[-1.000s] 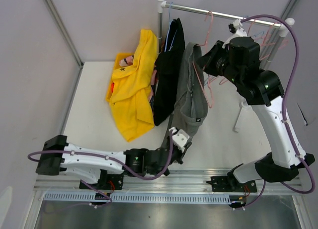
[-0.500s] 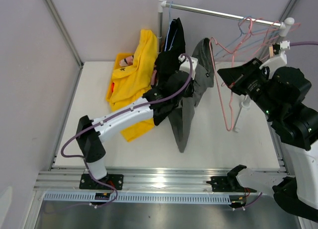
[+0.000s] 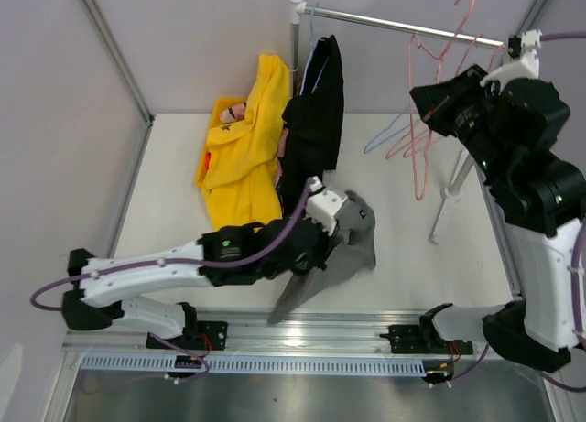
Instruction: Remove the shorts from the hanger
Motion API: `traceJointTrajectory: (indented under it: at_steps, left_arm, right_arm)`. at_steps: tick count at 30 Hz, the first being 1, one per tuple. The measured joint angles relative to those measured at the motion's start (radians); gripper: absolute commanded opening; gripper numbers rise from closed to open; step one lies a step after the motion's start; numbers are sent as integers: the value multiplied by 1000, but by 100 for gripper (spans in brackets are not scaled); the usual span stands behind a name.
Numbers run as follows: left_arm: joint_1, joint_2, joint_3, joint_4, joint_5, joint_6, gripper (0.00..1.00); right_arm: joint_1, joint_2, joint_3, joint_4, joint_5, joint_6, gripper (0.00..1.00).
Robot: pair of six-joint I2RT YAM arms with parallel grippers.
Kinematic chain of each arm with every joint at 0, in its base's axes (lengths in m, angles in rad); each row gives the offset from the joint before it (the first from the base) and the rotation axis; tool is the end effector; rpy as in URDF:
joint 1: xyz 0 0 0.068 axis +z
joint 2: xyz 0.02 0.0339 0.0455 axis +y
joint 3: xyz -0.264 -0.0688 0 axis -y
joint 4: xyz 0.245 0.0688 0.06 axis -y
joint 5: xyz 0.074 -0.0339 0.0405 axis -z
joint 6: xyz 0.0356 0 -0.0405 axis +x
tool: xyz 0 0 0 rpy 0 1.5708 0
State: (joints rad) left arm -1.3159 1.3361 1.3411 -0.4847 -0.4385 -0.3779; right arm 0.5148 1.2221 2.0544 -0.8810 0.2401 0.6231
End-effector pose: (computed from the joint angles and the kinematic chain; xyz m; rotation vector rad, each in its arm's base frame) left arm 0.0897 -0.2841 0.3825 0.6761 1.9448 -0.6268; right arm 0.1424 0.0708 0.5779 0.2787 1.6380 0.6792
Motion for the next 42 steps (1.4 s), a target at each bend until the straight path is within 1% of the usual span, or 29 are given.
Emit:
traceJointTrajectory:
  at_steps: [1, 3, 7, 9, 13, 16, 23, 25, 27, 31, 34, 36, 38, 39, 40, 41, 42]
  left_arm:
    - [-42, -45, 5, -27, -14, -8, 0]
    - [-81, -121, 22, -85, -40, -24, 0]
    - [-80, -269, 43, -177, -119, -41, 0]
    - [-78, -328, 56, -221, -164, -40, 0]
    - [-78, -377, 129, -287, -243, -26, 0]
    - [-78, -399, 168, -297, -292, 0, 0]
    - [-70, -439, 185, -293, -397, 87, 0]
    - [-38, -438, 195, -284, -402, 125, 0]
    - [19, -424, 221, -278, -396, 154, 0]
    - [123, -377, 310, -243, -379, 234, 0]
    - [201, -312, 421, -214, -357, 316, 0]
    - [256, -251, 528, -175, -343, 375, 0]
    - [336, -190, 620, -118, -340, 431, 0]
    - [364, -160, 665, -91, -338, 463, 0]
    - [392, -129, 708, -63, -337, 491, 0]
    - [414, -99, 753, -48, -336, 513, 0]
    - [447, -61, 806, -23, -330, 537, 0]
  right_arm:
    - [-27, 36, 47, 0, -11, -11, 0]
    - [-92, 115, 109, -8, -54, -23, 0]
    - [-188, 216, 151, 3, -115, -37, 0]
    - [-217, 248, 153, 11, -142, -37, 0]
    - [-251, 313, 153, 49, -178, -37, 0]
    - [-257, 353, 153, 80, -194, -37, 0]
    - [-266, 440, 145, 147, -213, -37, 0]
    - [-267, 441, 95, 176, -216, -35, 0]
    - [-267, 426, 21, 208, -219, -31, 0]
    - [-269, 367, -198, 285, -222, -26, 0]
    - [-270, 313, -293, 355, -223, -24, 0]
    - [-270, 262, -340, 370, -222, -21, 0]
    - [-272, 214, -381, 376, -222, -17, 0]
    - [-276, 183, -409, 381, -222, -13, 27]
    - [-278, 162, -426, 381, -222, -9, 50]
    - [-280, 139, -446, 375, -226, -9, 70]
    - [-280, 114, -471, 375, -230, -5, 99]
